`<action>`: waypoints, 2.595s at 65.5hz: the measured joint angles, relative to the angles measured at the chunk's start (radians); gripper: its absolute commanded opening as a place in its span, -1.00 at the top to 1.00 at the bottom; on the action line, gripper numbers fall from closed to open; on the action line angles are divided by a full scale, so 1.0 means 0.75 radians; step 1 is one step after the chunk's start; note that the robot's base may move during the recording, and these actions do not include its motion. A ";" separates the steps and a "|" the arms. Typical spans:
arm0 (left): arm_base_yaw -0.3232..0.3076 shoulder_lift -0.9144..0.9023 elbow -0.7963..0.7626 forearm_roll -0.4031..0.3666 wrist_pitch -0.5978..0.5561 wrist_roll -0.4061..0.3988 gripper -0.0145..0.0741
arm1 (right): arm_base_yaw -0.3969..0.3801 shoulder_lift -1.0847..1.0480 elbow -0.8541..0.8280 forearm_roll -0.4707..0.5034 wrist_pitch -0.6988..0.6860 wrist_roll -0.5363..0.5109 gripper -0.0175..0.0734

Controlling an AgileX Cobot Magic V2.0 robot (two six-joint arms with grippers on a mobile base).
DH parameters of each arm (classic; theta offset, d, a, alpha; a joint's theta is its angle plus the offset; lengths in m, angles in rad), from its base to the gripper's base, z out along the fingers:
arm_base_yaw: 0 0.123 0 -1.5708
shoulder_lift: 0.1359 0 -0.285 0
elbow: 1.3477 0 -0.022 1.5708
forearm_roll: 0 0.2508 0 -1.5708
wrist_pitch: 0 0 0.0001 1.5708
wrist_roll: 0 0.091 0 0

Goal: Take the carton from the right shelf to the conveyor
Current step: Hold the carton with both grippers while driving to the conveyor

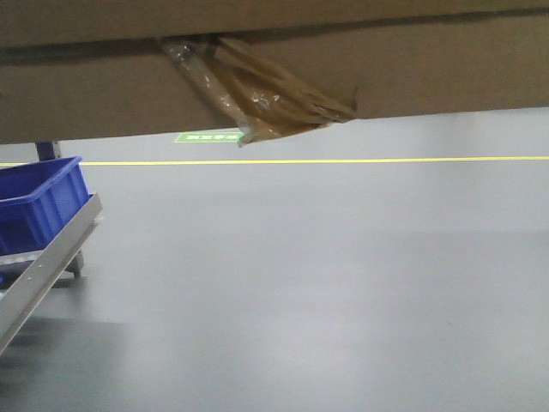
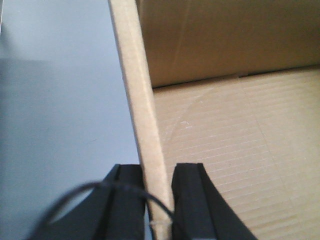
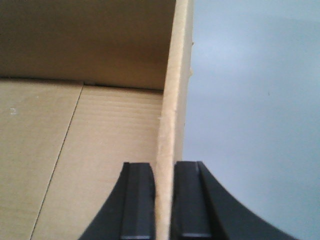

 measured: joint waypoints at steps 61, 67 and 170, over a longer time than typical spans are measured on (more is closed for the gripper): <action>0.000 0.000 0.000 0.000 0.000 0.000 0.72 | 0.000 0.000 0.000 0.000 0.000 0.000 0.76; 0.000 0.000 0.000 0.005 0.000 0.000 0.72 | 0.000 0.000 0.000 0.000 0.000 0.000 0.76; -0.008 -0.001 0.000 0.242 -0.074 -0.003 0.72 | 0.003 0.036 0.000 0.013 -0.288 -0.003 0.76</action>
